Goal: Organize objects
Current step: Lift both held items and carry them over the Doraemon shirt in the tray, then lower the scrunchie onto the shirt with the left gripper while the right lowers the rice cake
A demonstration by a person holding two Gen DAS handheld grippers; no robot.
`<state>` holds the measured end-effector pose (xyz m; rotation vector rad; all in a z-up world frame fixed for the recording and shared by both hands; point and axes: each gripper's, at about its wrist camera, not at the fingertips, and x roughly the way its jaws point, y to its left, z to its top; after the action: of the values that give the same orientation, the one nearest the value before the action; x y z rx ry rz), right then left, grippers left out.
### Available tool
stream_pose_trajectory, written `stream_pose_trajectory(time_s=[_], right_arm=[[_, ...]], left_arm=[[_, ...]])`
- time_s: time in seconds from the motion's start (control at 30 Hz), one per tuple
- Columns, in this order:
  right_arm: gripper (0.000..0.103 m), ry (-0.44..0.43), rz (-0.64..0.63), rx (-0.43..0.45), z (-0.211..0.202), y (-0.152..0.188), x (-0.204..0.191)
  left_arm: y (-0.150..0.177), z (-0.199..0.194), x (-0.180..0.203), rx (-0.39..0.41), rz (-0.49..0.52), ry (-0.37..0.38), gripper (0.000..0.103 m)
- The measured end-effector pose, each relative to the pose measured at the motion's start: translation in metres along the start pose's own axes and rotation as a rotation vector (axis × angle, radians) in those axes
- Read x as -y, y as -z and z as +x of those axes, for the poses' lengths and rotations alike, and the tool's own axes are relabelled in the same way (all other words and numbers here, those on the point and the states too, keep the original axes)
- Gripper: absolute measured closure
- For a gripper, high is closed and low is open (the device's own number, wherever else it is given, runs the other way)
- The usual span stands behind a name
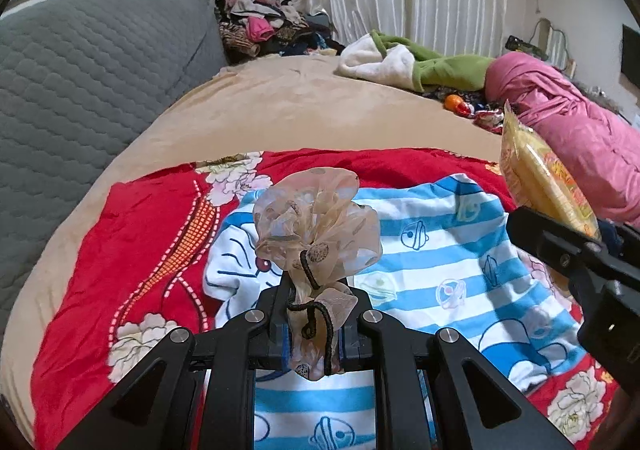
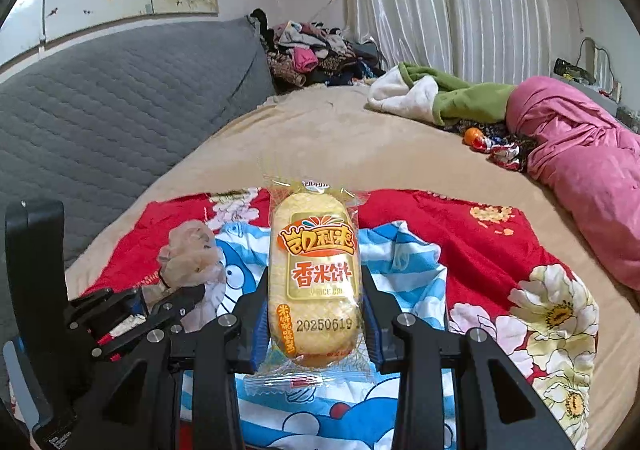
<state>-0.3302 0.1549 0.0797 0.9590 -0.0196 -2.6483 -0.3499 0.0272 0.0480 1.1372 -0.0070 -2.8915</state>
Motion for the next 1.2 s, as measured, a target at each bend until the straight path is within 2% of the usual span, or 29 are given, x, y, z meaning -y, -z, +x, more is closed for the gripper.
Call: stream_pose_trajectory(time_s=[0.4,0.63,0.73,1.2], right_arm=[[0.065,0.024,0.012,-0.141,0.063,0.022,0.014],[0.065,0.084,-0.018,-0.223,0.100,0.030,0.016],[0.065,0.079,-0.020,-0.266,0.114,0.035,0.017],[0.065,0.087,-0.045,-0.320,0.135,0.046,0.013]], left_arm=[[0.007,0.039,0.005,-0.026,-0.010,0.006,0.087],[0.008,0.074,0.000,-0.112,-0.035,0.023,0.087],[0.012,0.085,0.000,-0.137,-0.034,0.020,0.087],[0.021,0.109,0.003,-0.195,-0.027,0.016,0.082]])
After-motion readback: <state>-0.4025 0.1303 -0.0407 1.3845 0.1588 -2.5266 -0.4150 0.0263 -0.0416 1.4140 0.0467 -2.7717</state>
